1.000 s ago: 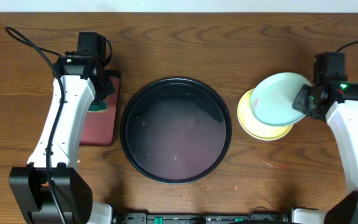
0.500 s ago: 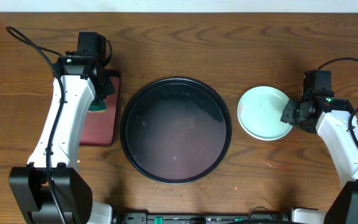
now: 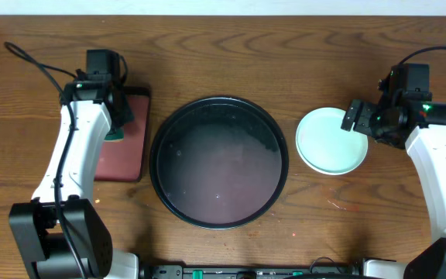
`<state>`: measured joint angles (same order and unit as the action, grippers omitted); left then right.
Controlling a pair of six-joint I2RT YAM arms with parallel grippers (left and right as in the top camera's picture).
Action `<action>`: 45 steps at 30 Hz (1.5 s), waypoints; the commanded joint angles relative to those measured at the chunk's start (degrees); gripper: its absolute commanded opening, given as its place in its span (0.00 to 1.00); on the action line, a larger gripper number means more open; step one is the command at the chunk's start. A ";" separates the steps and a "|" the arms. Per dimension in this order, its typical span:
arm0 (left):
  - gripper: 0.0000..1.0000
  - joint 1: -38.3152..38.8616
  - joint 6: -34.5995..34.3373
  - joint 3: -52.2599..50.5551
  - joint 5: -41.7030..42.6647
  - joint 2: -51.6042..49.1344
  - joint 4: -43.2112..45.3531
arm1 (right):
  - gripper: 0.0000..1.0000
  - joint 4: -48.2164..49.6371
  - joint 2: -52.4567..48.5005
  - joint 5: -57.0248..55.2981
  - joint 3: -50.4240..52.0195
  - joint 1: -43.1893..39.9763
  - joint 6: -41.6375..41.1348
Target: Clean dirty plates on tray and stack at the side
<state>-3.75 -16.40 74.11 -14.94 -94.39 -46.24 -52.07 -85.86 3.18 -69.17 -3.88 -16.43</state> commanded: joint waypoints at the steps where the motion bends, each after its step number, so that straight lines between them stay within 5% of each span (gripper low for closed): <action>1: 0.07 -1.49 1.31 -2.47 -0.50 0.07 3.32 | 0.98 -1.05 0.15 1.84 -1.49 0.28 1.31; 17: 0.08 -1.86 1.14 -12.09 2.95 -7.34 21.62 | 0.99 -1.66 6.32 5.25 -1.51 1.44 2.05; 27: 0.69 -1.86 1.16 -7.87 5.18 -4.96 15.28 | 0.99 -1.57 15.76 5.25 -1.51 2.12 3.04; 36: 0.73 -1.79 1.16 -2.21 18.64 7.91 1.49 | 0.99 -2.91 29.22 1.20 -1.55 2.10 3.23; 45: 0.74 -1.81 1.16 -2.25 18.80 11.04 1.29 | 0.99 -3.45 45.88 -6.23 -1.55 2.10 3.23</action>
<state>-5.48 -15.18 71.31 2.85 -83.15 -44.77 -55.46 -43.22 0.64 -69.76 -2.00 -13.98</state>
